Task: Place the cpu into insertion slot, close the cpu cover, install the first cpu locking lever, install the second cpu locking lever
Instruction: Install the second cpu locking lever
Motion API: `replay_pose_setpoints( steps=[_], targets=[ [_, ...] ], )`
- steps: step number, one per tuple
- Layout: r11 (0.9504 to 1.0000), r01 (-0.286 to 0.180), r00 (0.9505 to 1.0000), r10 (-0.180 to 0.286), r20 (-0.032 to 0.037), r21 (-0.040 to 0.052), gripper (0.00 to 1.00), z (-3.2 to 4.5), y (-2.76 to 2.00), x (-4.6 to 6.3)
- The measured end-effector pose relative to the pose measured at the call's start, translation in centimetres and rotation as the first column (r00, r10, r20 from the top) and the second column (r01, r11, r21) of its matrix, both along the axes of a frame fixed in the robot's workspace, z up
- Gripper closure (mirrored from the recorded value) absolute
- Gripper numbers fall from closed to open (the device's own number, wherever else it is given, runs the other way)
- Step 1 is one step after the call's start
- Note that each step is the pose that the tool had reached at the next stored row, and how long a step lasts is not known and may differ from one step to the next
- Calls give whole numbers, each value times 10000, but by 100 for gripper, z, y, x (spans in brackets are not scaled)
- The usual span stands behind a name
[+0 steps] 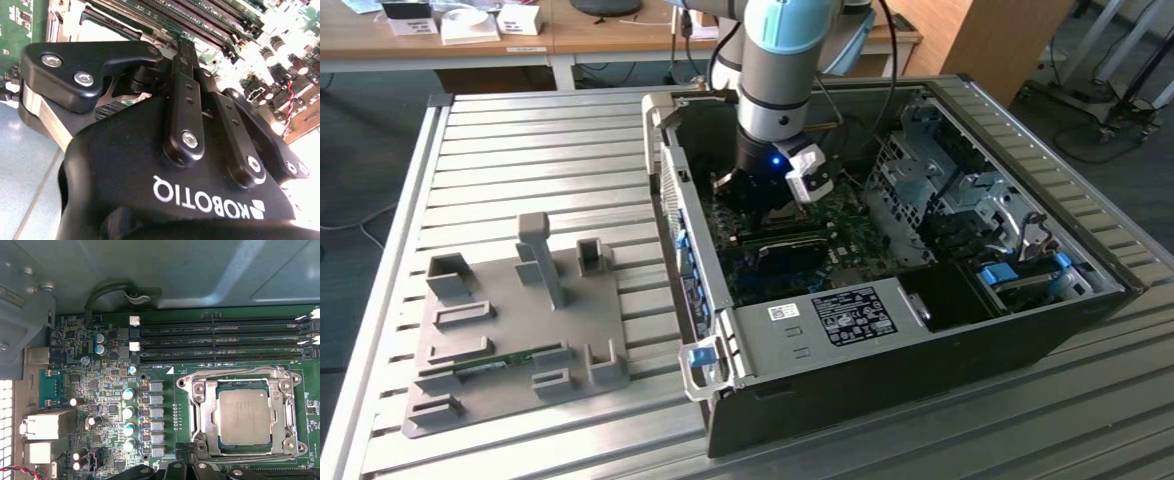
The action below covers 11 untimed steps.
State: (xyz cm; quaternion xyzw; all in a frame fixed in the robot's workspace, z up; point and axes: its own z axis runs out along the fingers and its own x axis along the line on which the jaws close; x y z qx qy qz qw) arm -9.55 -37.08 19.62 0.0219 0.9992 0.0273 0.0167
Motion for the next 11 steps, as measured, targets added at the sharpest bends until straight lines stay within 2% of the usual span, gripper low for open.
replay_pose_setpoints(
  steps=[11],
  targets=[
    [10000, 0, 10000, 0, 4, 6, 89, 9, 1, 0]
  ],
)
